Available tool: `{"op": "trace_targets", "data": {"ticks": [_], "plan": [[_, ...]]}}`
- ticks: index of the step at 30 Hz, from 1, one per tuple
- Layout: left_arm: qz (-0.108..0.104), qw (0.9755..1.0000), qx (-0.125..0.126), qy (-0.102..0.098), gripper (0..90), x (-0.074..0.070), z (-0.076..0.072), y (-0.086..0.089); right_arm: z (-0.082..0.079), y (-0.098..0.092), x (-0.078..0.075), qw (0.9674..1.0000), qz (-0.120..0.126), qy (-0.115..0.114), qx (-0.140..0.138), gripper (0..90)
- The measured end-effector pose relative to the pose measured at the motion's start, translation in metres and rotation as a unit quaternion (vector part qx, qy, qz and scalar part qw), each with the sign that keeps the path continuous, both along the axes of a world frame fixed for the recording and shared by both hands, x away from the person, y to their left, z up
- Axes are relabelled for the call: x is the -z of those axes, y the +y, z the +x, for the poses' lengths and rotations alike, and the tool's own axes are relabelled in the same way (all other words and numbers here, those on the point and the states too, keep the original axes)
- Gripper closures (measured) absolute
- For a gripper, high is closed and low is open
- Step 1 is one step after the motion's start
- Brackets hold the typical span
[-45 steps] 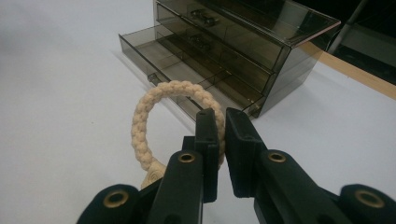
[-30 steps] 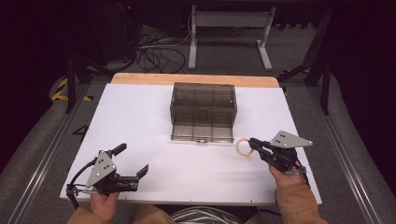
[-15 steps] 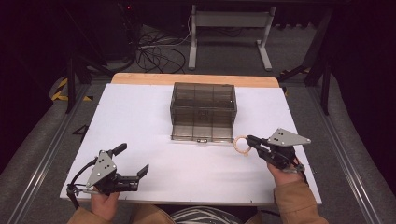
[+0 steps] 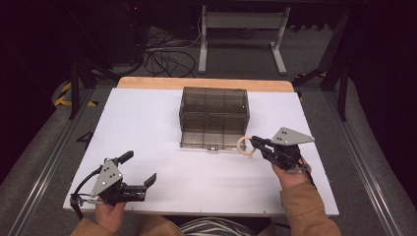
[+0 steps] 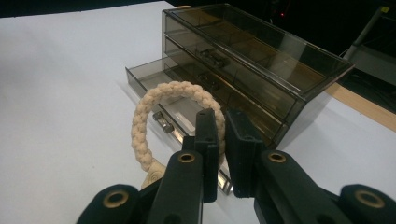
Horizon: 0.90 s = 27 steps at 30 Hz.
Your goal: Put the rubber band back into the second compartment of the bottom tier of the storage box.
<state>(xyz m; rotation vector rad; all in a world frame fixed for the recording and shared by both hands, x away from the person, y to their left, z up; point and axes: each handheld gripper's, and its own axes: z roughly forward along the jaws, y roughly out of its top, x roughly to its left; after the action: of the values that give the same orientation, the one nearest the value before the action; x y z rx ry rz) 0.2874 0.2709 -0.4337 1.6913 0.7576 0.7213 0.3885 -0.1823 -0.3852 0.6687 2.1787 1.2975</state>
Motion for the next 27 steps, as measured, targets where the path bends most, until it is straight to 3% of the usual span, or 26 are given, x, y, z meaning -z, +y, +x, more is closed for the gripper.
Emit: {"op": "trace_targets", "data": {"ticks": [27], "plan": [[0.0, 1.0, 0.002, 0.0, 1.0, 0.0, 0.0, 0.0, 0.025, 0.041, -0.002, 0.9999, -0.006, -0.009, -0.004, 84.0]]}}
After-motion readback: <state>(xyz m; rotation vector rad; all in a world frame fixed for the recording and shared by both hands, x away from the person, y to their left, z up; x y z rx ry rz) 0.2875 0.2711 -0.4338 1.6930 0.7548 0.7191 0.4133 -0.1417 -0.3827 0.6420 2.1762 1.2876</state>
